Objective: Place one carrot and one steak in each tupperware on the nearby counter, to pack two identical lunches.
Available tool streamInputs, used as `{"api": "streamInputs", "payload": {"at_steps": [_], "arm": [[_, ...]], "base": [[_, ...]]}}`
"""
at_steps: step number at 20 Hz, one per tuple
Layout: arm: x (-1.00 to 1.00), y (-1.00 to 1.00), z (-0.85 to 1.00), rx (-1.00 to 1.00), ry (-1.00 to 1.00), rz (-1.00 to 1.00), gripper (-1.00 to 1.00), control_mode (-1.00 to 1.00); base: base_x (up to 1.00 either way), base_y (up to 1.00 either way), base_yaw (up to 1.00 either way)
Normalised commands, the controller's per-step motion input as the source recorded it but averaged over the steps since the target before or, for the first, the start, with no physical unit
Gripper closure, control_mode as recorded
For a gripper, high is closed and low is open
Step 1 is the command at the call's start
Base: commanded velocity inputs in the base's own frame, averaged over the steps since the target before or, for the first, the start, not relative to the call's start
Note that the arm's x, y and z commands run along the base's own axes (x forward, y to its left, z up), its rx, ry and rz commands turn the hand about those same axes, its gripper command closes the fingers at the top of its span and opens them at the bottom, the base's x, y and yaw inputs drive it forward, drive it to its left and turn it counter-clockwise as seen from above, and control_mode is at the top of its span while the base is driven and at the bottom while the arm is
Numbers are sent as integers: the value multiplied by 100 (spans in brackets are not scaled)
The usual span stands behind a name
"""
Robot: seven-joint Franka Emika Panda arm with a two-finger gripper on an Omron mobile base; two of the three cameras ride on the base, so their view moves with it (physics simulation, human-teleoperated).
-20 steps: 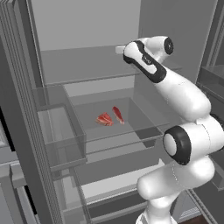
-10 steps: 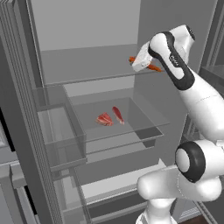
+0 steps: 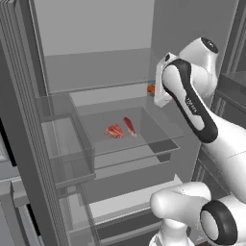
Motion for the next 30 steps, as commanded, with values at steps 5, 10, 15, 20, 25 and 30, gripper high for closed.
{"api": "streamInputs", "payload": {"at_steps": [5, 10, 15, 20, 25, 30], "arm": [[-100, 0, -57, -14, -3, 2, 100, -100], [-100, 3, -33, 0, 0, -1, 100, -100], [-73, -6, 12, 1, -3, 0, 100, -100], [-38, -4, 19, 0, -5, 0, 100, 100], [0, 0, 0, 0, 0, 0, 100, 100], [0, 0, 0, 0, 0, 0, 100, 100]], "base": [[0, 0, 0], [0, 0, 0], [0, 0, 0], [-5, 0, 0], [-82, 0, 26], [-100, 11, 40]]}}
